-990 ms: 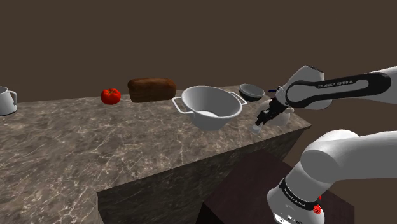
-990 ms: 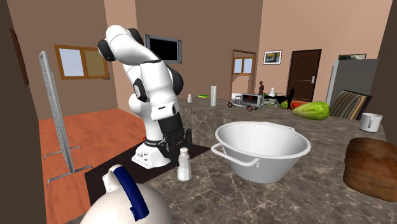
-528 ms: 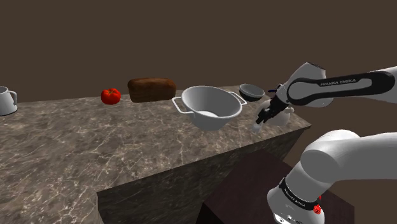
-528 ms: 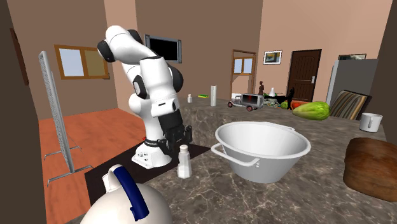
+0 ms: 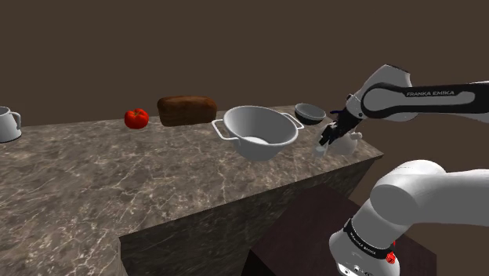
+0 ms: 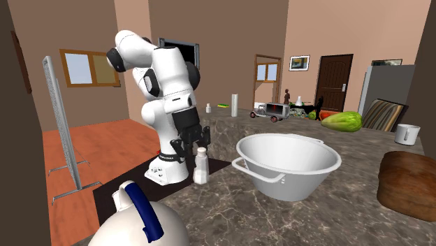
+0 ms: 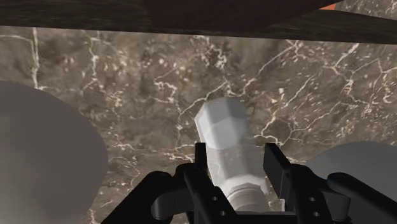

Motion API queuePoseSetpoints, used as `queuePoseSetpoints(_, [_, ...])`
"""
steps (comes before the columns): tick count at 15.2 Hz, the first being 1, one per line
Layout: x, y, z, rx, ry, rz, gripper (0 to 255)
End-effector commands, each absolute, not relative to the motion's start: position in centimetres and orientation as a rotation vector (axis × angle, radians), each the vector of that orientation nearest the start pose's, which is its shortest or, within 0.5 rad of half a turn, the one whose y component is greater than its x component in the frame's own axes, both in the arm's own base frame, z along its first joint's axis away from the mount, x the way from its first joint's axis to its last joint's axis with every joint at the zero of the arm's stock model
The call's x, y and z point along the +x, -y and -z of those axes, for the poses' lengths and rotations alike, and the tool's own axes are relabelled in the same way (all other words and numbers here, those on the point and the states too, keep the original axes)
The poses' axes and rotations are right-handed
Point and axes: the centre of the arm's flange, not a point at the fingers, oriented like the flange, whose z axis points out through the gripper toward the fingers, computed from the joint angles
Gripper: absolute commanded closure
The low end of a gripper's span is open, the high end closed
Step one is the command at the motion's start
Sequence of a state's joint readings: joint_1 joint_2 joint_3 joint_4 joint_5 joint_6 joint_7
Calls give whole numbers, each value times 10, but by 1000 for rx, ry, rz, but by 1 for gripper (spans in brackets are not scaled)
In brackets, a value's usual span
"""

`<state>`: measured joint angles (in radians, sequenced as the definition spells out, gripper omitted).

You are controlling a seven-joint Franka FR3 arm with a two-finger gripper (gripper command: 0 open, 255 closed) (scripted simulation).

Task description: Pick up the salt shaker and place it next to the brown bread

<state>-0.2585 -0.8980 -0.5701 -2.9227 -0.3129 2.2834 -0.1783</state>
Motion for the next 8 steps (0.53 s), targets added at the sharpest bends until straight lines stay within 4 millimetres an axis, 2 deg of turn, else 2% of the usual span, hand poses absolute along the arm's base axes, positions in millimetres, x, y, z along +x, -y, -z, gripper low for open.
queuePoseSetpoints(1, [226, 208, -397, -2995, -479, 398, 255])
queuePoseSetpoints(8, [226, 208, -434, -2995, -479, 398, 255])
